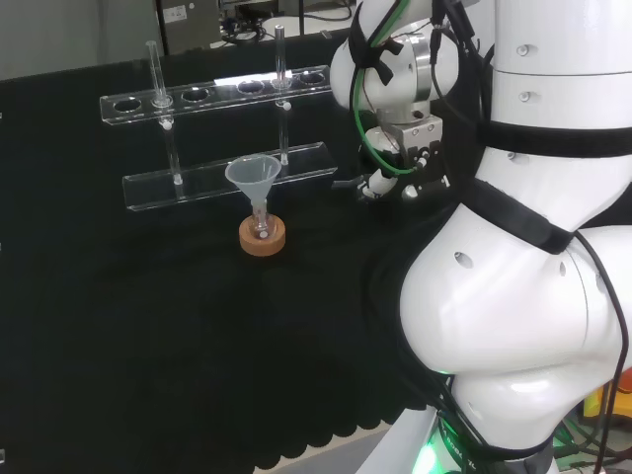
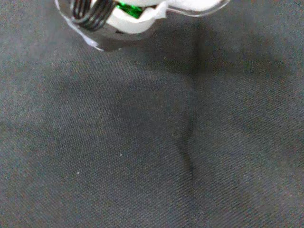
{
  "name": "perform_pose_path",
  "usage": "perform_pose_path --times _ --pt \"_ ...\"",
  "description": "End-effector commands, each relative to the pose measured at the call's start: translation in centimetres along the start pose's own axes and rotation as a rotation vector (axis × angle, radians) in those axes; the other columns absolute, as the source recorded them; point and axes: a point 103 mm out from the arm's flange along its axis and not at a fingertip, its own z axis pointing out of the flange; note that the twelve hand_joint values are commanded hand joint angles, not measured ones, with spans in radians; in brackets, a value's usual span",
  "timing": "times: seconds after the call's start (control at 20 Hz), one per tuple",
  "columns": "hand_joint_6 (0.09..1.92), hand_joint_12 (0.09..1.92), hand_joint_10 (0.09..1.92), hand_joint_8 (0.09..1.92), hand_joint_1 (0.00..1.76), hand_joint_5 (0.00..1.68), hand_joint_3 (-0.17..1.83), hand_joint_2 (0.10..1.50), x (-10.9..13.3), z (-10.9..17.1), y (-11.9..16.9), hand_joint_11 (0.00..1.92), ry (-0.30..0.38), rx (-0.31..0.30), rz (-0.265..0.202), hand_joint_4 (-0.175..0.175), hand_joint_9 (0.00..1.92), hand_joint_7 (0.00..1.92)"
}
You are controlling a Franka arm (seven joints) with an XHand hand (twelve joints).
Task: Pick up the weighing funnel.
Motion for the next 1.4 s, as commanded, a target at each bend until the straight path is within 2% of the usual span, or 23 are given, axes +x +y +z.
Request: perform_pose_path --times 0.05,0.5,1.4 --pt "0.85 0.8 0.47 0.84 1.28 1.09 0.28 0.92 -0.3 -1.2 -0.8 1.2 0.019 -0.008 -0.008 -0.175 1.34 1.13" --pt "0.84 0.8 0.46 0.83 1.28 1.09 0.28 0.91 0.1 -4.1 -2.7 1.2 0.032 -0.042 -0.037 -0.175 1.35 1.14" --pt "0.83 0.76 0.43 0.81 1.28 1.1 0.28 0.91 3.0 -10.1 -8.2 1.23 -0.037 -0.052 -0.059 -0.175 1.36 1.15"
